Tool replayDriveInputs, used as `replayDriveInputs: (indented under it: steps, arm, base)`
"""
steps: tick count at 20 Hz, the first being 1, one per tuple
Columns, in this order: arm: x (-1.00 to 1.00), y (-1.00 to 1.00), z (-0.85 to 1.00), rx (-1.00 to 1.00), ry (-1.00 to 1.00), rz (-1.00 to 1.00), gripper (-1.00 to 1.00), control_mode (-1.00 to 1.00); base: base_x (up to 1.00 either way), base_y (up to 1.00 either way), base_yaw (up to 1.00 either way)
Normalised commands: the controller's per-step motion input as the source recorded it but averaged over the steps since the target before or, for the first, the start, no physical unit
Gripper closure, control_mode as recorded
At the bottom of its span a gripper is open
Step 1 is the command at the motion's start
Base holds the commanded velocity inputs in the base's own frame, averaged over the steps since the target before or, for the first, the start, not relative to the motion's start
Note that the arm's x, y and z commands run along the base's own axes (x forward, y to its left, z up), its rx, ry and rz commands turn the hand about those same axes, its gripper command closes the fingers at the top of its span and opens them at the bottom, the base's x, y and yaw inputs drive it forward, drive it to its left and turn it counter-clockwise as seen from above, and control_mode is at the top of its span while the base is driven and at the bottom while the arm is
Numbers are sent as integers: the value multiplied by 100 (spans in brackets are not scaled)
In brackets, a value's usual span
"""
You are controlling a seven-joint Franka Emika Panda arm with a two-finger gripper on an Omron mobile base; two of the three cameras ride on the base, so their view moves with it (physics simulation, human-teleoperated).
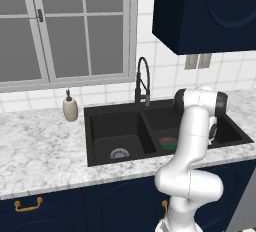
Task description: Pick the pan and sponge and place them into the sink. Then turn on the water.
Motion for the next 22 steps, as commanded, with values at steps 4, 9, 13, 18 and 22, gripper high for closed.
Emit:
replayDriveInputs:
  steps: [4,9,13,18,22]
  arm:
    - [0,0,0,0,0,0,-100,-100]
    - [0,0,12,0,0,0,-100,-100]
    - [-11,0,49,2,-1,0,-100,-100]
    - [-32,0,79,4,-5,0,-100,-100]
    - [-14,7,73,4,-6,0,-100,-100]
  base:
    - [0,0,0]
    - [0,0,0]
    - [0,0,0]
    - [0,0,0]
    - [0,0,0]
